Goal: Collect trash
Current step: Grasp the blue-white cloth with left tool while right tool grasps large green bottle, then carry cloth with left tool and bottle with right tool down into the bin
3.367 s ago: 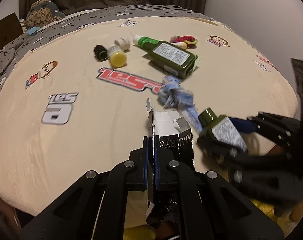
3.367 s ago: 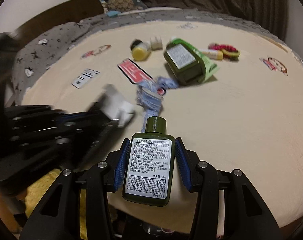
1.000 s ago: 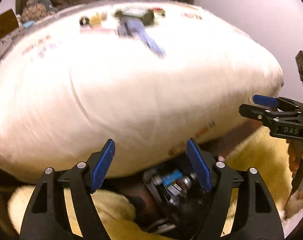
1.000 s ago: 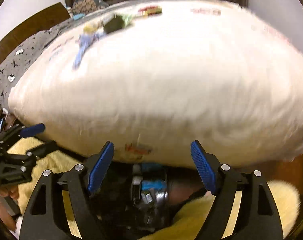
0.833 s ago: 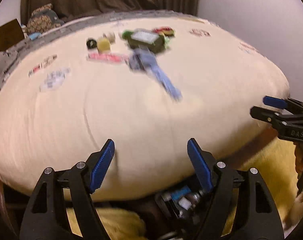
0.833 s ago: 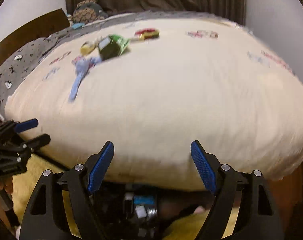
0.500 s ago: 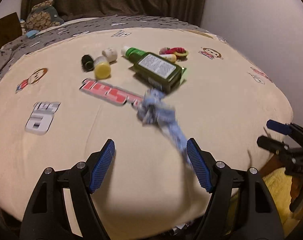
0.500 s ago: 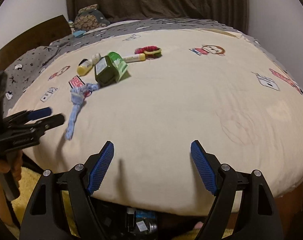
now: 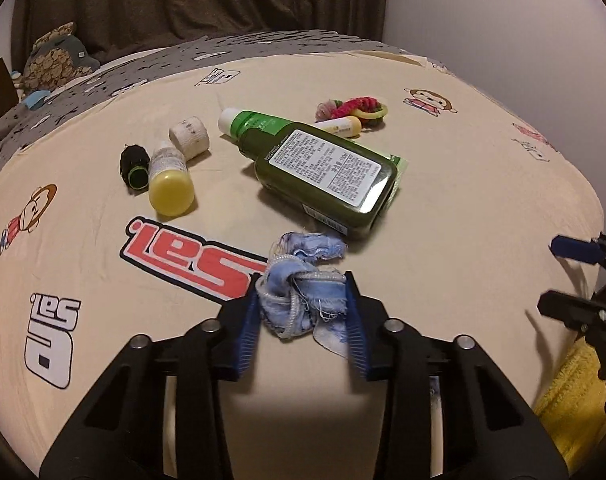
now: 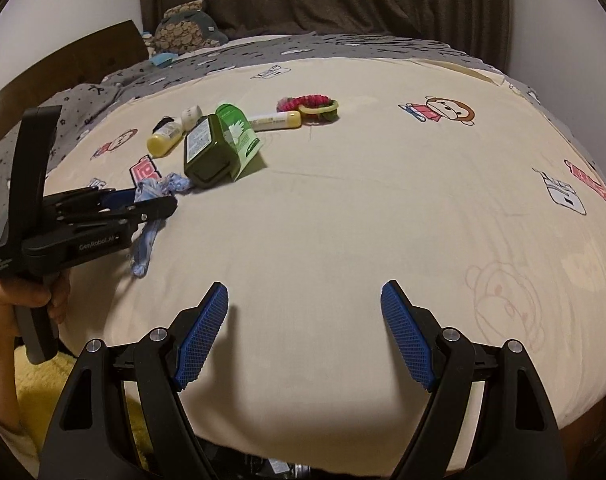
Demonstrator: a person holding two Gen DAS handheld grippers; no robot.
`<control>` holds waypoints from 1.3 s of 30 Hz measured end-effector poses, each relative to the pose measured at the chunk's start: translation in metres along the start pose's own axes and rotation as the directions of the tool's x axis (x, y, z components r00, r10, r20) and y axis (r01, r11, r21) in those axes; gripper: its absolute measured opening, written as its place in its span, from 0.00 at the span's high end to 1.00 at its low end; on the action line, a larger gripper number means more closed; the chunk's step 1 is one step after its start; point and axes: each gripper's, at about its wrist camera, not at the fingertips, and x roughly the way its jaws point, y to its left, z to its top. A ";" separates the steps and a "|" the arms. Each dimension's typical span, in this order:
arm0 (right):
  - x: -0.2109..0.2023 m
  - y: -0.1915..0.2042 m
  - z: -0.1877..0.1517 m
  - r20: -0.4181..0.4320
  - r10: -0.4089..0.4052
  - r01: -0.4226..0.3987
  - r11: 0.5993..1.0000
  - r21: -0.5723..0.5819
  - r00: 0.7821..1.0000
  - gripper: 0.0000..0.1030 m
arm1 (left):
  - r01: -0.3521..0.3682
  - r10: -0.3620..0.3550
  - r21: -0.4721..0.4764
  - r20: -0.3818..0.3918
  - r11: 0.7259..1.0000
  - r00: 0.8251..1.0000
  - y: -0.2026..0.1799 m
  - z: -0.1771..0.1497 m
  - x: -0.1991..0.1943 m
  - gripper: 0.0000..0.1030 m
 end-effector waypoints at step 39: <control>0.033 0.099 0.071 0.063 0.048 -0.032 0.971 -0.238 0.997 0.48 | -0.082 0.091 -0.139 0.061 0.987 0.994 0.041 -0.031 -0.096 0.78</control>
